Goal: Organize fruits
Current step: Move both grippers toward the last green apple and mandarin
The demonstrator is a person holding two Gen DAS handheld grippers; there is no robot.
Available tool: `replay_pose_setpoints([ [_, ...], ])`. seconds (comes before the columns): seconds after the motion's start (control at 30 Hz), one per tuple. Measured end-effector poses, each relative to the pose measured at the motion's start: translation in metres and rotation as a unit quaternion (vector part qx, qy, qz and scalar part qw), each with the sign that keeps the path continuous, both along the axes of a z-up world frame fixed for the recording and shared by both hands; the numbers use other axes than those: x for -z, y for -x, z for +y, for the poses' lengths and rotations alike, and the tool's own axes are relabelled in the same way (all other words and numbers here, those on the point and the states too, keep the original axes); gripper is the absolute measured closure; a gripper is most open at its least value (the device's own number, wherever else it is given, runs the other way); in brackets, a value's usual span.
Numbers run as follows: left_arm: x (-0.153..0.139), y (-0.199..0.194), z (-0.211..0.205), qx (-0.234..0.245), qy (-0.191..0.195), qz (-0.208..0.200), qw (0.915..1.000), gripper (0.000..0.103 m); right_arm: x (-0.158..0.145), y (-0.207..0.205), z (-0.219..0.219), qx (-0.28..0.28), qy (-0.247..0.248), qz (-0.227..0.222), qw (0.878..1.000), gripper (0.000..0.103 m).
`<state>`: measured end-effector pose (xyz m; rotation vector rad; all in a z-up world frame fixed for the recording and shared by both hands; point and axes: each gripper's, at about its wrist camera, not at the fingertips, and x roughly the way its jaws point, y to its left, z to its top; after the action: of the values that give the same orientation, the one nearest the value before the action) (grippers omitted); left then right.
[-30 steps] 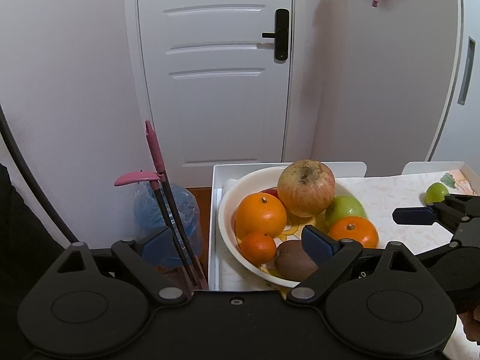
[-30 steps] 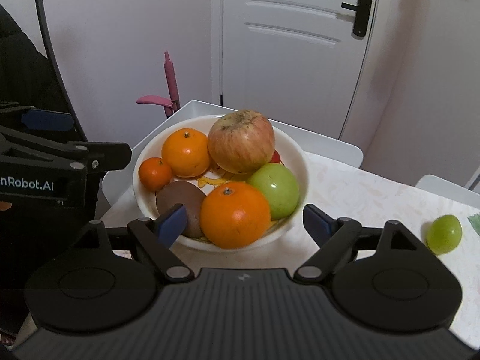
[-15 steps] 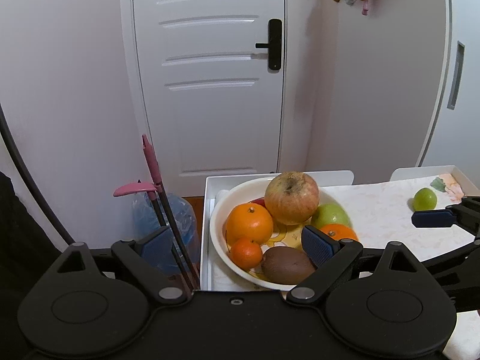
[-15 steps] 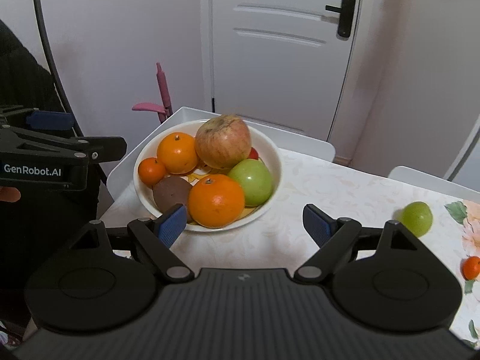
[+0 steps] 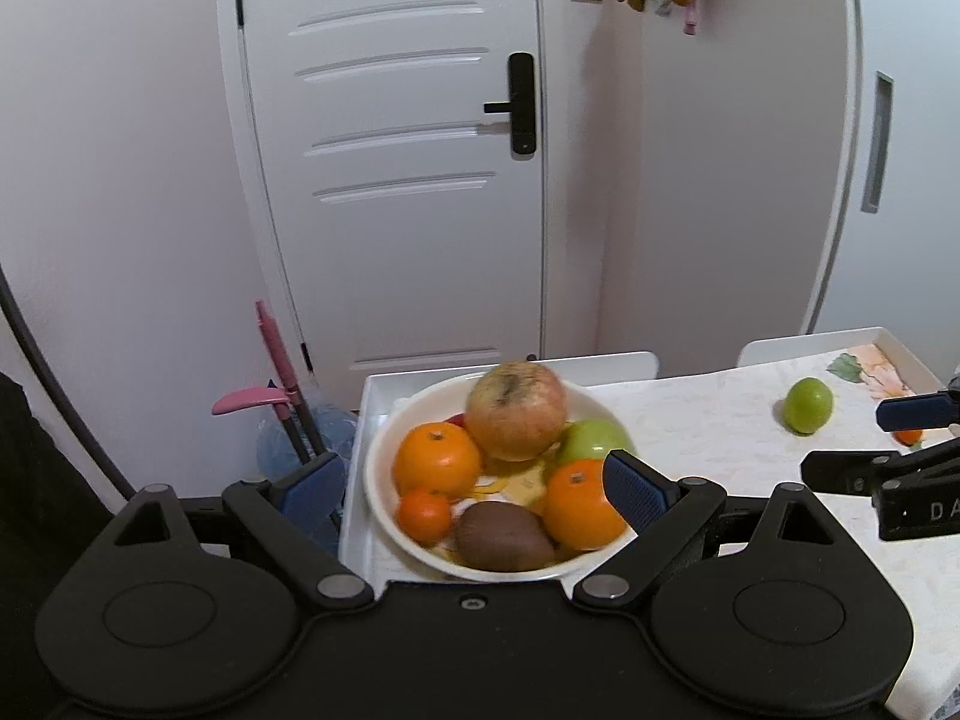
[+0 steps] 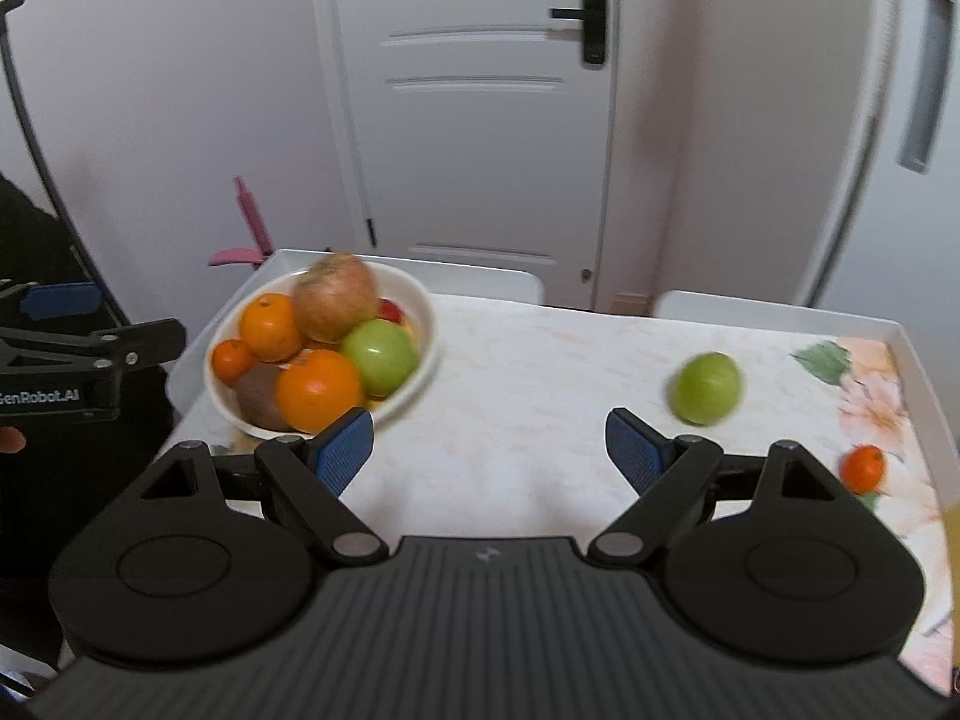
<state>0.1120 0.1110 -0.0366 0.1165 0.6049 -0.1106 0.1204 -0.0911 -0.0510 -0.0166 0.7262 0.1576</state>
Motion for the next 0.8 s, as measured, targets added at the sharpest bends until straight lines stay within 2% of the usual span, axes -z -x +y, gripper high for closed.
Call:
replay_pose_setpoints([
  [0.27,-0.006,0.008,-0.057,0.024,-0.004,-0.004,0.9997,0.002,-0.002,0.017,-0.067,0.043,0.004,0.003,0.999,0.0],
  [0.5,-0.002,0.01,-0.113,0.05,-0.012,0.003,0.9987,0.002,-0.001,0.029,-0.132,0.076,0.004,0.008,0.997,0.0],
  [0.8,0.012,-0.007,-0.182,0.082,-0.013,0.016,0.9964,0.002,0.012,0.026,-0.203,0.086,0.009,0.016,0.996,0.0],
])
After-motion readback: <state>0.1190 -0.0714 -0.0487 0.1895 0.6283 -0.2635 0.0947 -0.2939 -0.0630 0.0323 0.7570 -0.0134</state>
